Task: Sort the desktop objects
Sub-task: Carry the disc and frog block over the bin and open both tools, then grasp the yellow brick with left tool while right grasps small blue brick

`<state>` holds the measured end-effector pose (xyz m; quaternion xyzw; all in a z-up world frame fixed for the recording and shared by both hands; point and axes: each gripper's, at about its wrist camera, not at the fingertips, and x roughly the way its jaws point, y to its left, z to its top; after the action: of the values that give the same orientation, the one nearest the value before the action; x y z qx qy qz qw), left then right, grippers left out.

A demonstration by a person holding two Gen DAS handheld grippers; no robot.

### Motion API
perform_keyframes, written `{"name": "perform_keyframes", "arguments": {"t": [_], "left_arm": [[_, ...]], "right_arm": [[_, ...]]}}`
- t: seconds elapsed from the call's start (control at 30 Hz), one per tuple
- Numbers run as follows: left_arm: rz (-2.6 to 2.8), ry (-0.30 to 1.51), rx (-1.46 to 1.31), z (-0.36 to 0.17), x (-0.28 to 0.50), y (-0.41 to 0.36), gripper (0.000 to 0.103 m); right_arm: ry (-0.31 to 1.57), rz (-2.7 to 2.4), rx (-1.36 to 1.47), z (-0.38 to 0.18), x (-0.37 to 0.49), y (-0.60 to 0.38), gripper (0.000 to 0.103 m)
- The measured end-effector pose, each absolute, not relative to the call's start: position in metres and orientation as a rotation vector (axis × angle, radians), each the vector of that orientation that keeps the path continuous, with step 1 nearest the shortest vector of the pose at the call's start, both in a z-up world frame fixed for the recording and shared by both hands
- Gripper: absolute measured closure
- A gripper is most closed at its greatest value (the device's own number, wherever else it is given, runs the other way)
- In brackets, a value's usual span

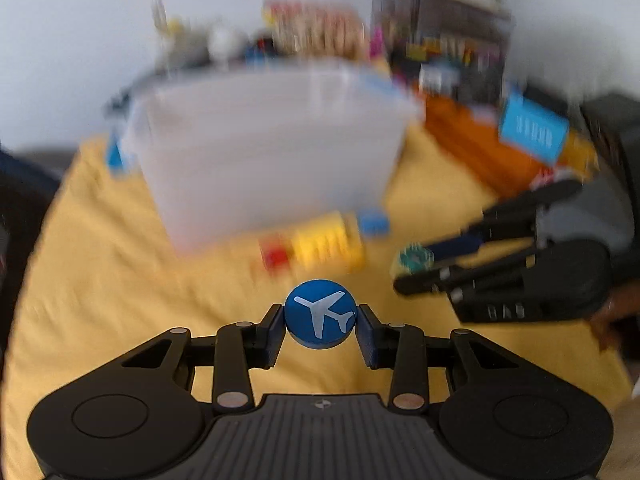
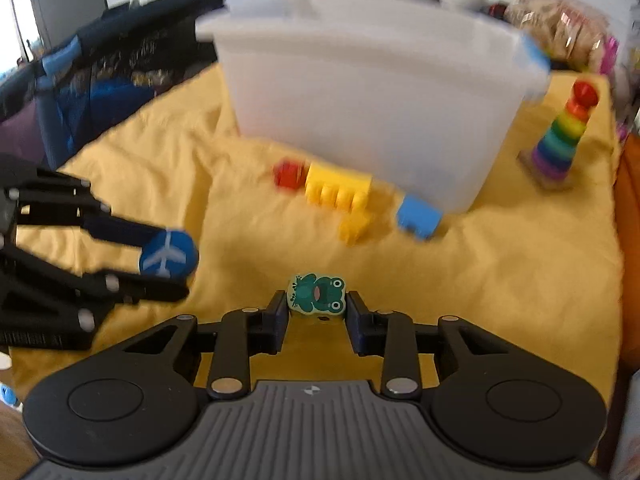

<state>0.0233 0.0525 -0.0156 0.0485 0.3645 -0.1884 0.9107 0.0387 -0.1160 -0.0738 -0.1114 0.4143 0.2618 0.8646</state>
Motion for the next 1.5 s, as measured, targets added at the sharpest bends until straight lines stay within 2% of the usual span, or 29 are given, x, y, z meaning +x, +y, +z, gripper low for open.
{"name": "perform_keyframes", "arguments": {"t": [0.23, 0.37, 0.6, 0.67, 0.83, 0.9, 0.97, 1.17, 1.3, 1.5], "left_arm": [[-0.364, 0.513, 0.100, 0.066, 0.072, 0.060, 0.061], [-0.329, 0.479, 0.102, 0.070, 0.113, 0.053, 0.061], [-0.279, 0.626, 0.098, 0.026, 0.155, 0.045, 0.061], [-0.282, 0.613, 0.094, 0.023, 0.148, 0.049, 0.055], [-0.305, 0.553, 0.086, 0.034, 0.119, 0.057, 0.051], [-0.317, 0.524, 0.106, 0.037, 0.101, 0.058, 0.044], [-0.332, 0.518, 0.124, 0.033, 0.086, 0.058, 0.043], [-0.417, 0.670, 0.191, -0.017, 0.063, 0.049, 0.043], [-0.499, 0.724, 0.312, -0.046, 0.066, 0.029, 0.044], [-0.616, 0.665, 0.613, -0.065, 0.090, -0.010, 0.044]], "right_arm": [[0.626, 0.518, -0.216, 0.008, 0.064, -0.120, 0.069], [0.526, 0.455, -0.231, 0.032, 0.096, -0.116, 0.069], [0.631, 0.344, -0.203, 0.001, 0.148, -0.111, 0.068], [0.644, 0.347, -0.193, -0.002, 0.146, -0.111, 0.065], [0.601, 0.357, -0.171, 0.010, 0.132, -0.117, 0.065], [0.592, 0.370, -0.135, 0.017, 0.123, -0.123, 0.065], [0.587, 0.381, -0.104, 0.020, 0.111, -0.129, 0.064], [0.651, 0.410, -0.121, -0.008, 0.085, -0.132, 0.064], [0.735, 0.415, -0.184, -0.042, 0.071, -0.127, 0.065], [0.838, 0.390, -0.215, -0.075, 0.068, -0.132, 0.064]]}}
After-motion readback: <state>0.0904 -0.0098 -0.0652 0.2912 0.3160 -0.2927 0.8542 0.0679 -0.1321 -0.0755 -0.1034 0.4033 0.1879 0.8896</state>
